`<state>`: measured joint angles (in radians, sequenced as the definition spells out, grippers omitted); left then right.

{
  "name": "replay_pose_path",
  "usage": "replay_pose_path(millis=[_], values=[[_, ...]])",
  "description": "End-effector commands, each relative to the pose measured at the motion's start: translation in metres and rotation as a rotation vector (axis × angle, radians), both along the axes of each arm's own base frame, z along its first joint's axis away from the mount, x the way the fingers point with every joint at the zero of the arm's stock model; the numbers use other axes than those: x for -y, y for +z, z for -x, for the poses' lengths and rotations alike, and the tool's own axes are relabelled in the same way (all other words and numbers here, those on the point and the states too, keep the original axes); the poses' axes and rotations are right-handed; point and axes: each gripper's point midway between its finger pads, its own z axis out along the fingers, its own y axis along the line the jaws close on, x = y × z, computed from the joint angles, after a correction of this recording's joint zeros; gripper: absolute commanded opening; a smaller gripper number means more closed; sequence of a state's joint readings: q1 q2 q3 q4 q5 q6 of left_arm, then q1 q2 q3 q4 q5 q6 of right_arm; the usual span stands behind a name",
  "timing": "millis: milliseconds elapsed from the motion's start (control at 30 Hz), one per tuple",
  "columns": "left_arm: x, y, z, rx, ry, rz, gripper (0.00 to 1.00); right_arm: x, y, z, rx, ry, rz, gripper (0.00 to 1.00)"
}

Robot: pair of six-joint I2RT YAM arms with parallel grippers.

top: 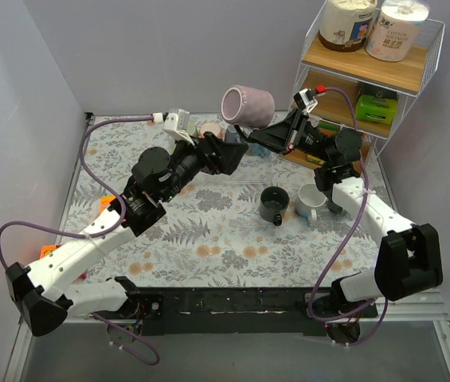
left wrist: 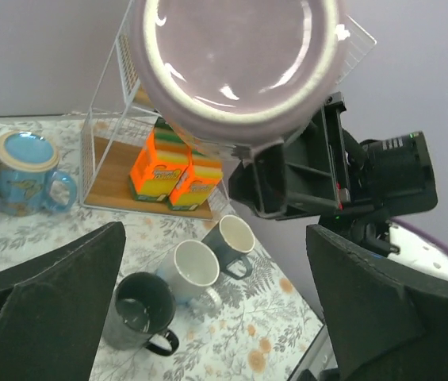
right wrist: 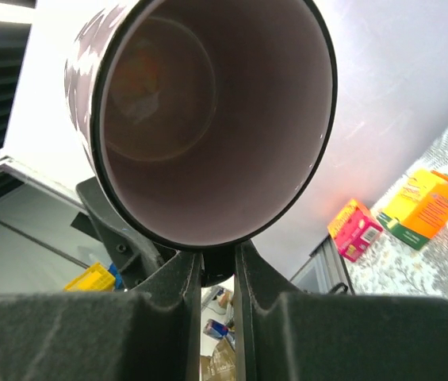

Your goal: Turn the mug right side up

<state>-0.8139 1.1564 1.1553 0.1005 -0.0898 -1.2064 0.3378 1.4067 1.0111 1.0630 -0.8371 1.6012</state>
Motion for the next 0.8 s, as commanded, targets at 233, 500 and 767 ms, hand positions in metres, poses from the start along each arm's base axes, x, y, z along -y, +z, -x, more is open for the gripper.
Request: replay_pose_path(millis=[233, 500, 767], values=[[-0.087, 0.034, 0.017, 0.092, 0.269, 0.046, 0.98, -0.005, -0.087, -0.013, 0.020, -0.204, 0.460, 0.01], [-0.106, 0.025, -0.011, 0.024, 0.459, -0.057, 0.98, -0.016, -0.162, 0.012, 0.032, -0.243, 0.750, 0.01], [-0.099, 0.005, -0.018, -0.015, 0.460, -0.108, 0.98, -0.013, -0.233, 0.029, 0.018, -0.211, 0.950, 0.01]])
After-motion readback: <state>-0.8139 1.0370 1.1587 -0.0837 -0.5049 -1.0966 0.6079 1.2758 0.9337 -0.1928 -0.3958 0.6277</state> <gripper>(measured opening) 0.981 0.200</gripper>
